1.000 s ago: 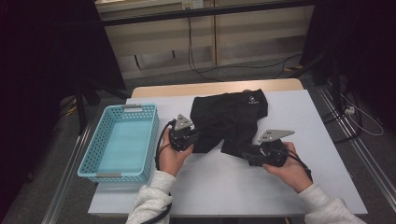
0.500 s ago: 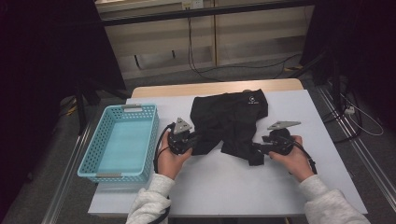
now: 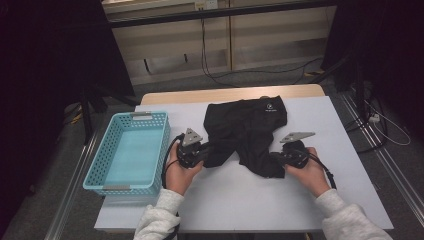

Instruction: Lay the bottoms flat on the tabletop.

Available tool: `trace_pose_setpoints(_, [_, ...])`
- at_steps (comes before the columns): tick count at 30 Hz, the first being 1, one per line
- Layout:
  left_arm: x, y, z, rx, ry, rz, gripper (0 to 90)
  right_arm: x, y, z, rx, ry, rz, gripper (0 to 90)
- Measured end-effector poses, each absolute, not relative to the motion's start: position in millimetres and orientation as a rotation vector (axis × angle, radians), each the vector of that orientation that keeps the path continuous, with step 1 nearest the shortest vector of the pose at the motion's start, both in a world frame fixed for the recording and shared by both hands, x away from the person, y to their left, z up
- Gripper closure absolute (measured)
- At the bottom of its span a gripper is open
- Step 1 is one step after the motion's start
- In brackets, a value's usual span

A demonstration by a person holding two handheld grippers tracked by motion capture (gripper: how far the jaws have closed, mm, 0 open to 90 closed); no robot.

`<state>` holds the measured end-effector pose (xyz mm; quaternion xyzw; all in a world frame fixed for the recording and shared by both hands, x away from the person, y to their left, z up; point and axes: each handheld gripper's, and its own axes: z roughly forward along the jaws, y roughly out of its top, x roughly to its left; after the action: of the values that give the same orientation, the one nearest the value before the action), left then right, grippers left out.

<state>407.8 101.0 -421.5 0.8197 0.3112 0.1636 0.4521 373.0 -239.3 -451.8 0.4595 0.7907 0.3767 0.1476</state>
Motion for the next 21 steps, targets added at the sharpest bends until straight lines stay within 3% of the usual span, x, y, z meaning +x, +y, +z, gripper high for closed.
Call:
trace_pose_setpoints(12, [408.9,88.2,-427.9,2.073,0.749,0.385,80.7,343.6,-286.2,-422.1,1.309,2.175,1.107,89.0])
trace_pose_setpoints(19, [409.1,87.7,-428.4,2.082,0.750,0.380,80.7,354.3,-274.4,-427.7,1.282,2.154,1.086,62.1])
trace_pose_setpoints(21, [409.2,87.7,-429.3,2.080,0.754,0.374,80.7,362.8,-276.3,-429.4,1.319,2.114,1.065,59.3])
